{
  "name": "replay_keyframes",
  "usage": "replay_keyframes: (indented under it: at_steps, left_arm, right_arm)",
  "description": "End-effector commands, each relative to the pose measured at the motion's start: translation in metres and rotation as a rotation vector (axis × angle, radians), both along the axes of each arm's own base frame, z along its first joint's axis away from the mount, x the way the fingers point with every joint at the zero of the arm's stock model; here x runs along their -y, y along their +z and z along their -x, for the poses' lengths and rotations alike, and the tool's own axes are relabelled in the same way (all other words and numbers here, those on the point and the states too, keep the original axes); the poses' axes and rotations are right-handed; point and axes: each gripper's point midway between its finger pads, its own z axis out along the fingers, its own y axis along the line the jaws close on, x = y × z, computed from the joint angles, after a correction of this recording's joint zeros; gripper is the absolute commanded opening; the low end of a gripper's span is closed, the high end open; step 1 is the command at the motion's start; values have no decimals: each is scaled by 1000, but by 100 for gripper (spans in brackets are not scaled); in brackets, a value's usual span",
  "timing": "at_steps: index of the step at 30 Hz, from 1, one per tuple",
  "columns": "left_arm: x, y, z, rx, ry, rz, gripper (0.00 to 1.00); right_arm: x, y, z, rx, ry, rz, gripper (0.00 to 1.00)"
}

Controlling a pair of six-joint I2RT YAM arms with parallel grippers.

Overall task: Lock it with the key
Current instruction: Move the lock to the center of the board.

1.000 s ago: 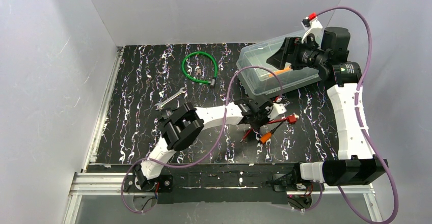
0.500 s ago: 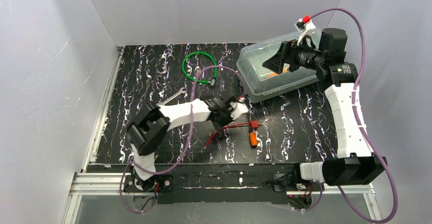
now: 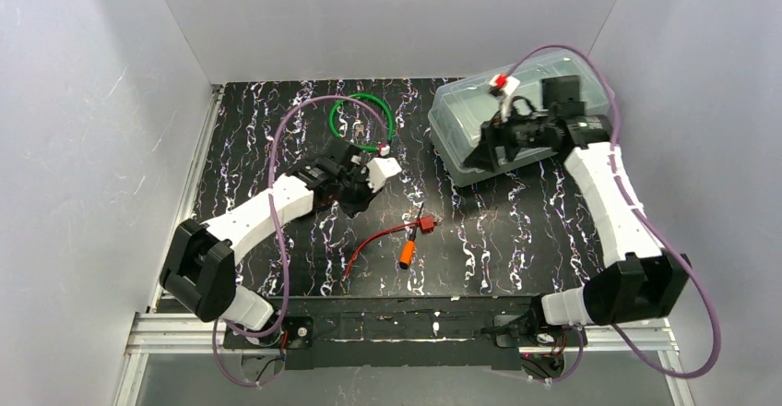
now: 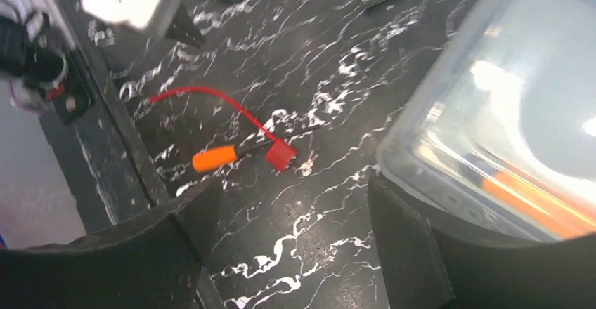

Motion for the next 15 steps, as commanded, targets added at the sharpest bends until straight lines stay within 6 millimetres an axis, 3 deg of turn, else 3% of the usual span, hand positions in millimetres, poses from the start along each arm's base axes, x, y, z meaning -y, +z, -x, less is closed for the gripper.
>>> replay_keyframes:
  at_steps: [1, 9, 15]
  left_arm:
    - [-2, 34, 37, -218, -30, 237, 14]
    - [-36, 90, 28, -254, 185, 485, 47]
    - [-61, 114, 29, -260, 284, 625, 53]
  right_arm:
    - [-43, -48, 27, 34, 246, 205, 81]
    - [-105, -100, 34, 122, 430, 419, 77]
    - [-138, -148, 38, 101, 523, 512, 71]
